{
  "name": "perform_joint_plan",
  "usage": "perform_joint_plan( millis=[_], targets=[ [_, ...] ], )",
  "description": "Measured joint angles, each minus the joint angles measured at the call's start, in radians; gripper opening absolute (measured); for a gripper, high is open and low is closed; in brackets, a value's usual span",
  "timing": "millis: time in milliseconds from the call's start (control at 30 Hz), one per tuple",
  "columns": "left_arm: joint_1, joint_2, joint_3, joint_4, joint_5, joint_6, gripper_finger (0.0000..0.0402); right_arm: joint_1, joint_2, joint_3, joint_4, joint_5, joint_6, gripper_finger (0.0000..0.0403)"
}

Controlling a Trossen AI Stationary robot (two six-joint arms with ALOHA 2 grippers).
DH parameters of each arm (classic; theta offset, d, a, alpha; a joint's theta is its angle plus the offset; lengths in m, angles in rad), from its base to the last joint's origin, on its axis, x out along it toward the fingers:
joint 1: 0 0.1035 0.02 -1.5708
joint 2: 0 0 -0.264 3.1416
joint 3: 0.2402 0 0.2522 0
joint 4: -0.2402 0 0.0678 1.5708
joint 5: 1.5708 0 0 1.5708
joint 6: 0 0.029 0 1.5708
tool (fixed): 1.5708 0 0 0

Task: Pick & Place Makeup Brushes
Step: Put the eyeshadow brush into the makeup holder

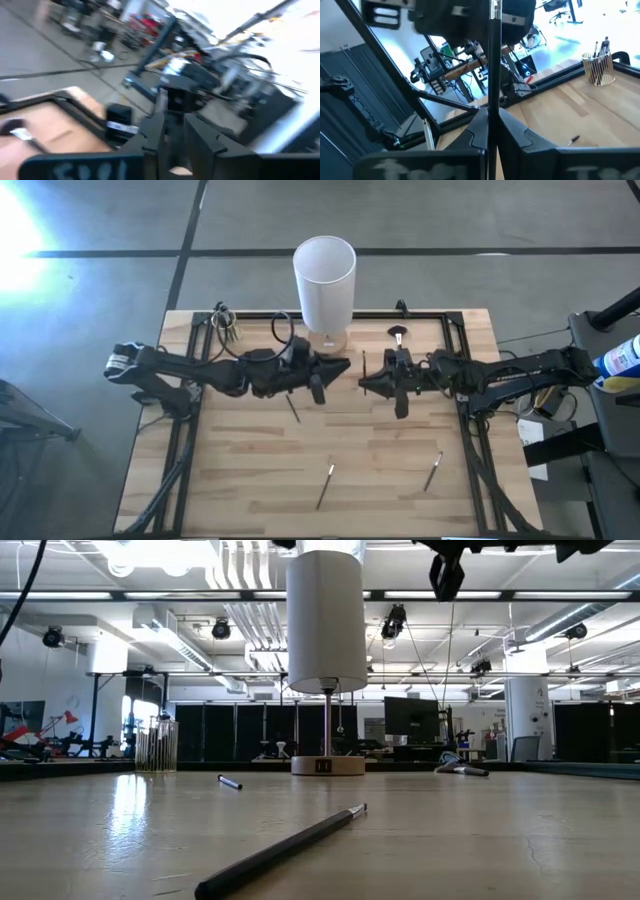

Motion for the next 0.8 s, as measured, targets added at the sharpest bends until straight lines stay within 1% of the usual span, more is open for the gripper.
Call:
perform_joint_plan(
  millis=[67, 167, 267, 500, 800],
  targets=[
    [-0.001, 0.012, 0.000, 0.027, 0.046, 0.000, 0.0080, 0.001, 0.004, 0.023, -0.005, -0.006, -0.023, 0.0013],
    [-0.001, 0.033, 0.000, 0.032, 0.061, 0.007, 0.0093, 0.002, 0.013, 0.069, -0.028, -0.026, -0.046, 0.0013],
    [-0.003, 0.041, 0.000, 0.081, 0.075, 0.043, 0.0101, 0.002, 0.027, 0.107, -0.084, -0.030, -0.056, 0.0013],
    [-0.004, 0.040, 0.032, 0.083, 0.089, 0.103, 0.0103, 0.002, 0.043, 0.128, -0.103, -0.062, -0.058, 0.0013],
    [0.009, 0.042, 0.037, 0.081, 0.100, 0.101, 0.0103, 0.002, 0.051, 0.155, -0.103, -0.088, -0.084, 0.0013]
  ],
)
